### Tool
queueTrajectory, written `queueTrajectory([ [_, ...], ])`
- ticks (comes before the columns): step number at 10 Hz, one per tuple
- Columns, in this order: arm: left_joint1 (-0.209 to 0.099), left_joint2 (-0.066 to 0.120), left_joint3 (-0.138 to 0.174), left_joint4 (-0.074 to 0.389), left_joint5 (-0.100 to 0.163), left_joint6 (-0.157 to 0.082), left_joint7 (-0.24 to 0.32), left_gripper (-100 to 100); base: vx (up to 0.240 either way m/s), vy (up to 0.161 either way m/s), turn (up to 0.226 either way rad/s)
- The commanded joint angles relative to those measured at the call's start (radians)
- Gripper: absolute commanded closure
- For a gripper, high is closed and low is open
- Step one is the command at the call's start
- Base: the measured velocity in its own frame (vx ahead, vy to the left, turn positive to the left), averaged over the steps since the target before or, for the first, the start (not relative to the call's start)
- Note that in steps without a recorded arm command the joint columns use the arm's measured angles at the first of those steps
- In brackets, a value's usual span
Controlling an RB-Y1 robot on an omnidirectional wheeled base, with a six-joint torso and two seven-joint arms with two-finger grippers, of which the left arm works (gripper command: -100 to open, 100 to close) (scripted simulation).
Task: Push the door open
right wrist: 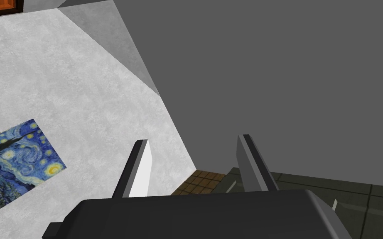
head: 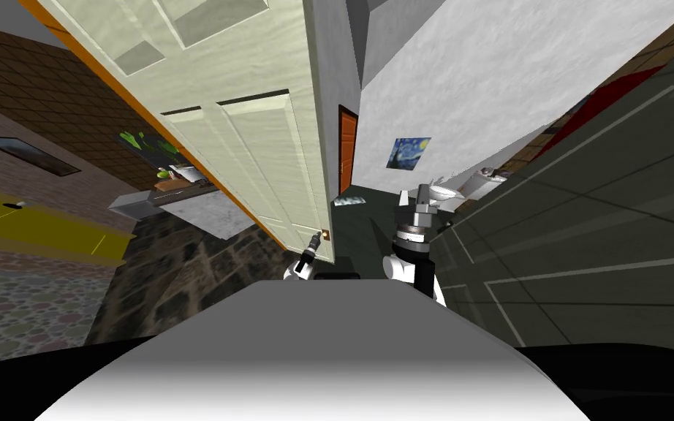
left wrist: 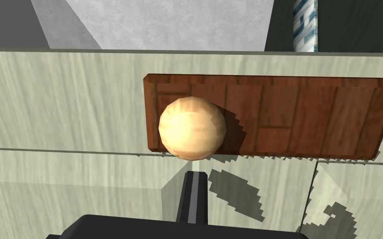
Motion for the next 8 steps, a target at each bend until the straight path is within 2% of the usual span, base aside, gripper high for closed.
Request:
queueTrajectory([
  [1,0.0,0.001,-0.002,-0.001,0.0,0.002,0.003,-100,-0.222,0.019,0.035],
  [6,0.0,-0.011,-0.005,-0.011,0.002,0.014,0.012,-100,-0.213,-0.006,0.035],
  [7,0.0,-0.009,-0.004,-0.011,0.002,0.013,0.011,-100,-0.083,0.004,0.002],
  [8,0.002,-0.004,-0.001,-0.01,0.003,0.008,0.007,-100,0.116,-0.051,-0.041],
])
